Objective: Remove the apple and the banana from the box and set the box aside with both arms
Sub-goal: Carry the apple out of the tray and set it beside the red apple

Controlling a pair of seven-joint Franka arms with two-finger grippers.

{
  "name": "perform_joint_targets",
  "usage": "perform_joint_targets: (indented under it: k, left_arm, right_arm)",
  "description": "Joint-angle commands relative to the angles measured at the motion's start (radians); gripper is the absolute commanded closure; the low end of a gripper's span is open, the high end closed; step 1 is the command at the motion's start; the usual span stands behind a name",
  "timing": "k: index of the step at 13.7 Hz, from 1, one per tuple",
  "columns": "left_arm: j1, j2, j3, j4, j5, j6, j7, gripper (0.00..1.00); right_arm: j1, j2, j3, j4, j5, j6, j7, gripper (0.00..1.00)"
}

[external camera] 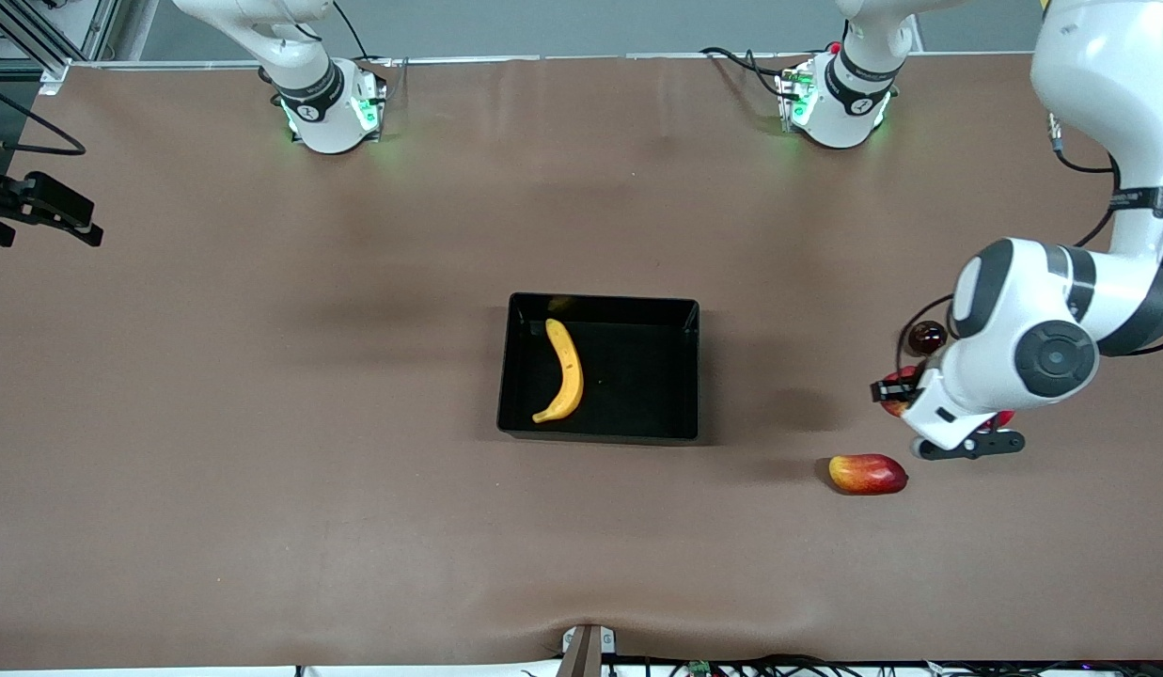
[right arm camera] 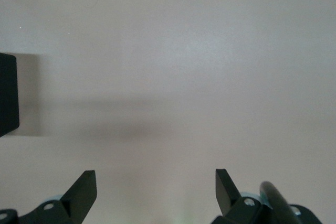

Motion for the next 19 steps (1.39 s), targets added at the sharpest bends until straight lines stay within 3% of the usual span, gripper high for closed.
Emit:
perform_joint_targets:
  k: [1,5,11,12,13,15,16,17,19]
  left_arm:
    - [0.021,-0.024,-0.011,-0.108,0.061,0.099,0.002,1.0]
    - [0.082,0.013,-0.011,-0.146,0.149,0.199,0.007,1.0]
    - [0.15,0.094,-0.005,-0.146,0.15,0.294,0.09,1.0]
    - [0.153,0.102,-0.005,-0.14,0.15,0.3,0.091,0.88]
    - [0.151,0.115,-0.005,-0.128,0.15,0.299,0.091,0.64]
    - [0.154,0.12,-0.004,-0.117,0.15,0.3,0.093,0.31]
    - [0.154,0.122,-0.004,-0.116,0.147,0.299,0.09,0.07]
    - [0.154,0.114,-0.004,-0.114,0.141,0.299,0.091,0.0]
    - [0.156,0.082,-0.01,-0.108,0.143,0.291,0.094,0.0]
  right_arm:
    - [-0.019,0.012,0.015,0.023,-0.003,-0.007,0.012,0.0]
    - [-0.019,0.012,0.015,0.023,-0.003,-0.007,0.012,0.0]
    - [-0.019,0.012,0.014,0.023,-0.003,-0.007,0.012,0.0]
    - [-0.019,0.012,0.014,0.023,-0.003,-0.007,0.012,0.0]
    - [-0.019,0.012,0.014,0.023,-0.003,-0.007,0.012,0.0]
    - [-0.019,0.012,0.014,0.023,-0.003,-0.007,0.012,0.0]
    - [-0.019,0.012,0.014,0.023,-0.003,-0.007,0.012,0.0]
    - [-0.019,0.012,0.014,0.023,-0.003,-0.007,0.012,0.0]
    - [-0.019,0.012,0.014,0.023,-0.003,-0.007,0.012,0.0]
